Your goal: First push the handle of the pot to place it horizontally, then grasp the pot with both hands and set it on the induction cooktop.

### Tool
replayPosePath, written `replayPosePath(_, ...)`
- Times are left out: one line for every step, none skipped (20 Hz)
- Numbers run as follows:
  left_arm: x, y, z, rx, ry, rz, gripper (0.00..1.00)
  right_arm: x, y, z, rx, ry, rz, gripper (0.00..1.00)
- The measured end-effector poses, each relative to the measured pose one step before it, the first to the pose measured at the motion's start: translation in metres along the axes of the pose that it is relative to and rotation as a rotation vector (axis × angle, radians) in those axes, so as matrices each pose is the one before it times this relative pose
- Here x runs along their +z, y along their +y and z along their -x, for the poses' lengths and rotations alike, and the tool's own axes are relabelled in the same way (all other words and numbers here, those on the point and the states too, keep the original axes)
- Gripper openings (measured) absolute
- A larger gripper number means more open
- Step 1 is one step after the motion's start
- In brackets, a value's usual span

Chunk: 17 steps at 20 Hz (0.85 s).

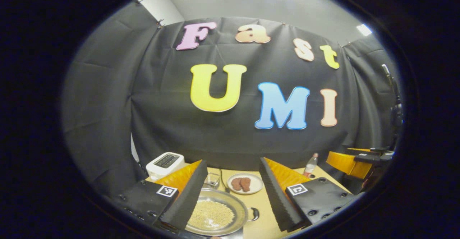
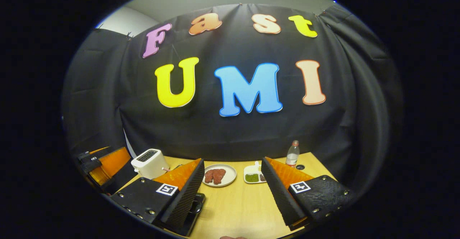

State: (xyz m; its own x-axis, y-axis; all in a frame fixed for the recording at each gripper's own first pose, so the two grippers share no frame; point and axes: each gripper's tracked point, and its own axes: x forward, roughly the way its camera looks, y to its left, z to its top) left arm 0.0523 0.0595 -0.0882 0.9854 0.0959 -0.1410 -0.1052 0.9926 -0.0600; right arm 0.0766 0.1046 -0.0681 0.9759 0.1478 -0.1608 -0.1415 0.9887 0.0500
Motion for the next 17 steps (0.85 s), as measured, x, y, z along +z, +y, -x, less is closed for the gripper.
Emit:
replayPosePath(0.00627,-0.01572,0.00627,-0.00426,-0.00788,-0.00141,0.97,0.01427,-0.01376,0.0066,-0.01148,-0.03413,0.00634,0.98)
replayPosePath(0.00209,-0.01492,0.00414,-0.00849,-0.00575,-0.00252,0.99,0.01048,-0.011,0.00547,-0.00486,-0.02297,0.00541,0.98)
replayPosePath(0.00265,-0.01377,0.00343,-0.00673,-0.00324,-0.00639,0.95,0.00675,-0.00964,0.00721,-0.00189,-0.01947,0.00261,0.98)
replayPosePath(0.00617,-0.01034,0.00296,0.00289,-0.00667,-0.00716,0.97,0.00745,-0.00909,0.00459,0.00059,-0.01675,0.00243,0.98)
replayPosePath(0.00658,-0.00696,0.00119,0.00605,-0.0109,-0.0029,0.99,0.00559,-0.00795,0.00487,0.00385,-0.0111,0.00261,0.98)
replayPosePath(0.00754,-0.00669,0.00307,0.008,-0.01365,0.00105,0.99,0.00331,-0.0068,0.00416,0.00349,-0.00442,0.00058,0.98)
replayPosePath(0.00719,-0.00574,0.00295,0.01036,-0.01699,0.00173,0.99,0.00233,-0.00511,0.00368,0.00413,-0.00276,-0.00715,0.98)
replayPosePath(0.00689,-0.00427,0.00426,0.00855,-0.0133,-0.0003,0.97,0.00202,-0.00436,0.00203,0.00098,0.00554,-0.01046,0.98)
replayPosePath(0.01423,-0.00989,0.0082,0.00327,-0.00928,-0.00126,0.95,0.00072,-0.00356,0.00236,0.0005,0.00653,-0.01046,0.98)
replayPosePath(0.00238,-0.00455,0.00531,-0.0064,-0.00073,-0.00127,0.91,0.00017,-0.00328,0.00281,-0.00253,0.00865,-0.00577,0.98)
replayPosePath(0.00361,-0.0017,0.00296,-0.00594,-0.00527,-0.0022,0.99,0.00218,-0.00198,0.00228,-0.00461,-0.00603,-0.00228,0.98)
replayPosePath(0.00262,-0.00115,0.00302,-0.01049,-0.00437,-0.00263,0.99,0.00261,-0.00197,0.00217,-0.01211,-0.00486,0.00069,0.98)
replayPosePath(0.00459,-0.00069,0.00232,-0.01214,-0.00932,0.00046,0.95,0.00521,0.00324,0.00085,-0.01291,-0.00937,0.00432,0.98)
replayPosePath(0.00346,0.00001,0.00087,-0.00986,-0.00599,0.00689,0.95,0.00223,0.00045,0.00299,-0.01308,-0.00534,0.00081,0.98)
replayPosePath(0.00049,0.00061,-0.00156,-0.01629,0.00934,0.01311,0.92,0.00054,0.00344,0.00299,-0.00528,0.00284,-0.00468,0.98)
replayPosePath(0.00195,0.00051,0.00099,-0.01249,0.00112,0.01337,0.99,0.00016,0.00582,0.00381,0.00266,0.0043,-0.00308,0.98)
replayPosePath(0.00648,0.00385,-0.00068,-0.00899,-0.01621,0.01016,0.99,0.00151,0.0042,0.00261,-0.00172,-0.00307,0.00037,0.98)
